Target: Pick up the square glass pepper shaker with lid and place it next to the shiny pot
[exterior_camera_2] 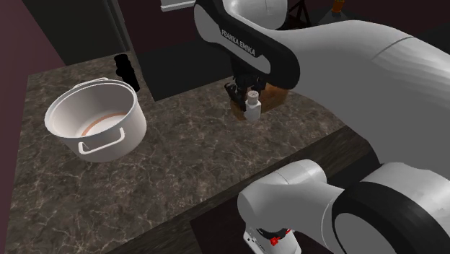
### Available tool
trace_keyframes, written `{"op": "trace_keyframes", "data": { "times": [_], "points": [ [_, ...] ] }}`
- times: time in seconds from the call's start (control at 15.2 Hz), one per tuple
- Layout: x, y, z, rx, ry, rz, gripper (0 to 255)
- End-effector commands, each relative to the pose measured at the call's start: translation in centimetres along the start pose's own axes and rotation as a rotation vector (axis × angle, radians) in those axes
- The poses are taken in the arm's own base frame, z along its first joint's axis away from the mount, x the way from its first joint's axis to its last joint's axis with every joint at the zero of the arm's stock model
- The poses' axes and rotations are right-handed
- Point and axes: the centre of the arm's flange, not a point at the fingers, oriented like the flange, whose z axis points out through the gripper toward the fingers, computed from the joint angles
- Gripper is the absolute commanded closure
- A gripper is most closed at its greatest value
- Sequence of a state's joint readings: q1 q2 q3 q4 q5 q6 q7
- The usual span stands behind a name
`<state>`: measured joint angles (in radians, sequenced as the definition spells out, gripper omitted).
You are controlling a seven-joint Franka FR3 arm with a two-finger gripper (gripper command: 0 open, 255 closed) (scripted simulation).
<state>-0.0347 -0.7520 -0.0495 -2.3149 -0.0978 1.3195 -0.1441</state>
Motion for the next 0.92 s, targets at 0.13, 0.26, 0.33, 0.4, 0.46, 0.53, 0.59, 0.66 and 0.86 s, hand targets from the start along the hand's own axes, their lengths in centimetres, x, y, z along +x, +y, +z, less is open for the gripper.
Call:
{"op": "trace_keyframes", "data": {
  "times": [0.13, 0.26, 0.33, 0.4, 0.46, 0.53, 0.59, 0.66, 0.86],
  "points": [
    [-0.1, -1.2, -1.6, 0.0, 0.0, 0.0, 255],
    [0.5, -3.8, -1.8, 0.0, 0.0, 0.0, 255],
    [0.8, -5.0, -1.9, 0.0, 0.0, 0.0, 255],
    [1.1, -6.3, -2.1, 0.0, 0.0, 0.0, 255],
    [1.4, -7.6, -2.2, 0.0, 0.0, 0.0, 255],
    [1.6, -8.9, -2.3, 0.0, 0.0, 0.0, 255],
    [1.9, -10.2, -2.4, 0.0, 0.0, 0.0, 255],
    [2.2, -11.4, -2.5, 0.0, 0.0, 0.0, 255],
    [3.1, -15.3, -2.9, 0.0, 0.0, 0.0, 255]
  ]
}}
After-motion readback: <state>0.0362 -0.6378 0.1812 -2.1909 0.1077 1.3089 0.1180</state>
